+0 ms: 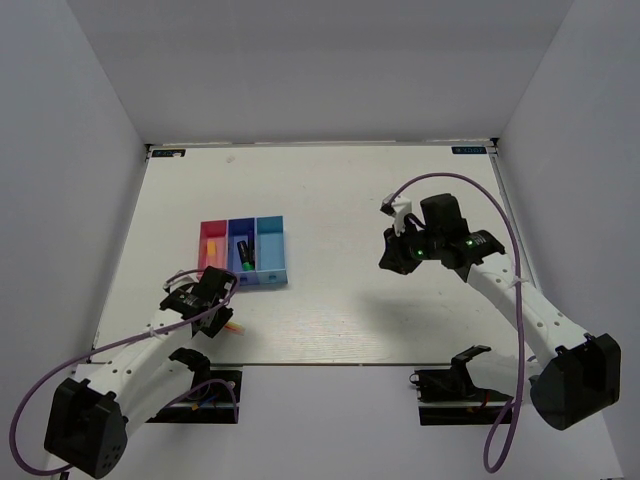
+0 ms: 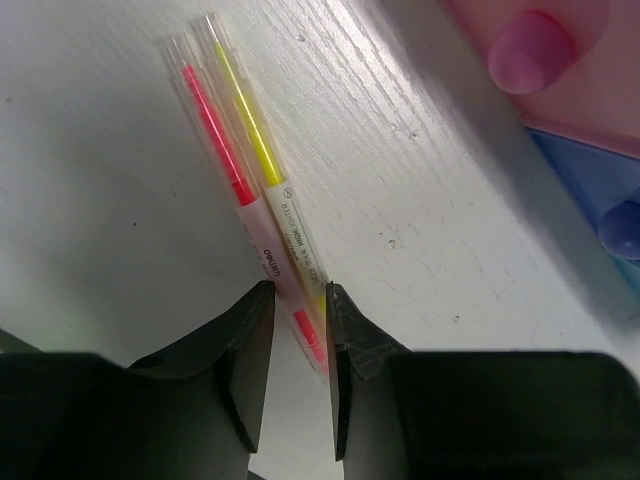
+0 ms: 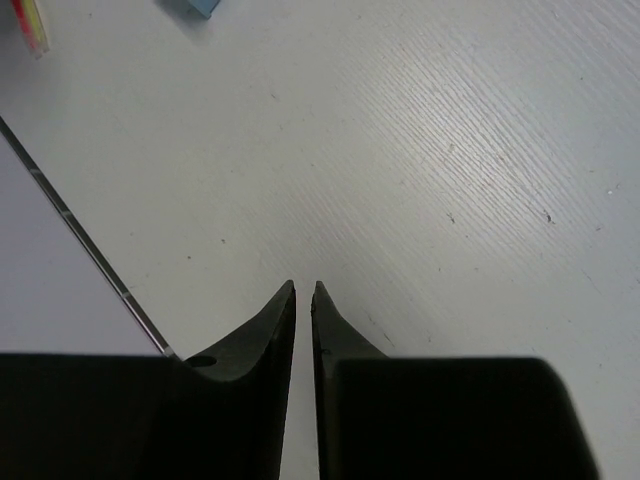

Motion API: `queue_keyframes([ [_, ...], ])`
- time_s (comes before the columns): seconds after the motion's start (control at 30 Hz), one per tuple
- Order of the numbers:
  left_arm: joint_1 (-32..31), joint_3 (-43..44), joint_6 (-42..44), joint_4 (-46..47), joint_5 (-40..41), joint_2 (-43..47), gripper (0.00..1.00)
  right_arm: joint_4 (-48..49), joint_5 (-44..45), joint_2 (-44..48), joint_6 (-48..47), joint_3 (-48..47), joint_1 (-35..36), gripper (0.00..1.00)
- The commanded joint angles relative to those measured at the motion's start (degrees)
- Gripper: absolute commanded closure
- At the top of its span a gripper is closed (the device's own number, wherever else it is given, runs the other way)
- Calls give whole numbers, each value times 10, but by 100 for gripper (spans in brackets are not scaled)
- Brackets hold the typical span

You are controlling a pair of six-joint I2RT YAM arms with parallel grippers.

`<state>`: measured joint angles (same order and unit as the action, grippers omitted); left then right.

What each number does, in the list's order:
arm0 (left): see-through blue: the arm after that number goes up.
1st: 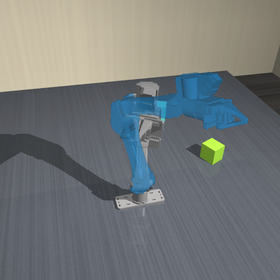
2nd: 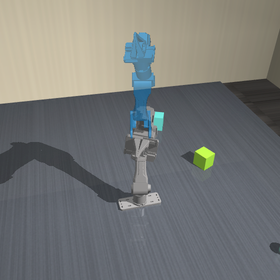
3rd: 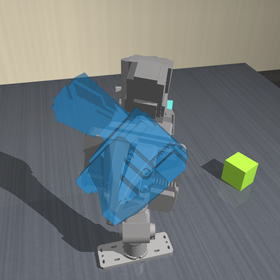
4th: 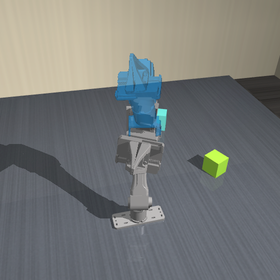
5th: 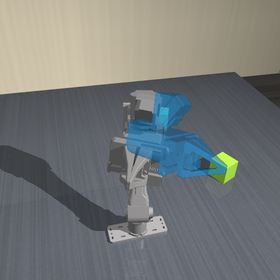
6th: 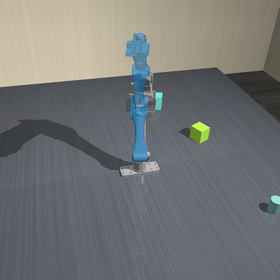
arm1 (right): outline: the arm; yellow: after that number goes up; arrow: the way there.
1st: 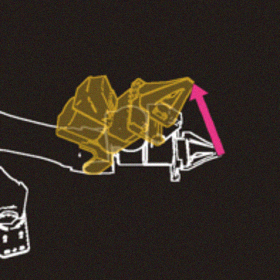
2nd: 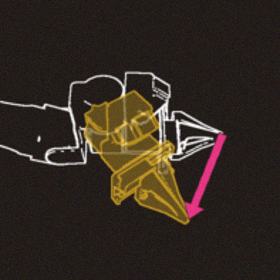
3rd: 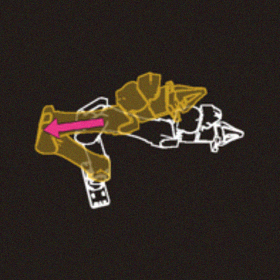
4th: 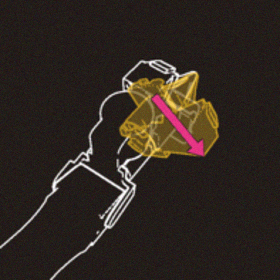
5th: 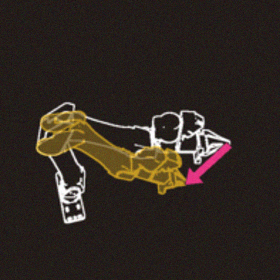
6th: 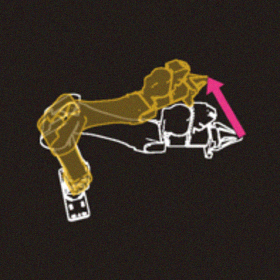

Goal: Sort the stationery into containers
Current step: Pick up the pen from the center of the board.

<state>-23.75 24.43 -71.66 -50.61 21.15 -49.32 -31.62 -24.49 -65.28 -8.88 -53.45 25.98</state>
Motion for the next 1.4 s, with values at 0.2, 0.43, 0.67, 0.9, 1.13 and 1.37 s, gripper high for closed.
queue_keyframes([
  [0.2, 3, 11, -47, -10, 4, 19, 64, 3, -25, 9, -4, 8, -9, 86],
  [0.43, 3, 37, -38, -38, 23, 55, 71, 2, -34, 5, -3, 9, -13, 86],
  [0.67, 3, 42, -31, -27, 33, 30, 71, 2, -38, 4, -1, 8, -15, 86],
  [0.9, 4, 34, -33, -8, 35, 16, 71, 2, -42, 2, 0, 9, -17, 86],
  [1.13, 8, 26, -29, 9, 36, 0, 71, -1, -47, 3, -2, 10, -22, 86],
  [1.37, 12, 11, -31, 20, 28, -9, 71, -2, -53, 3, -1, 9, -30, 86],
])
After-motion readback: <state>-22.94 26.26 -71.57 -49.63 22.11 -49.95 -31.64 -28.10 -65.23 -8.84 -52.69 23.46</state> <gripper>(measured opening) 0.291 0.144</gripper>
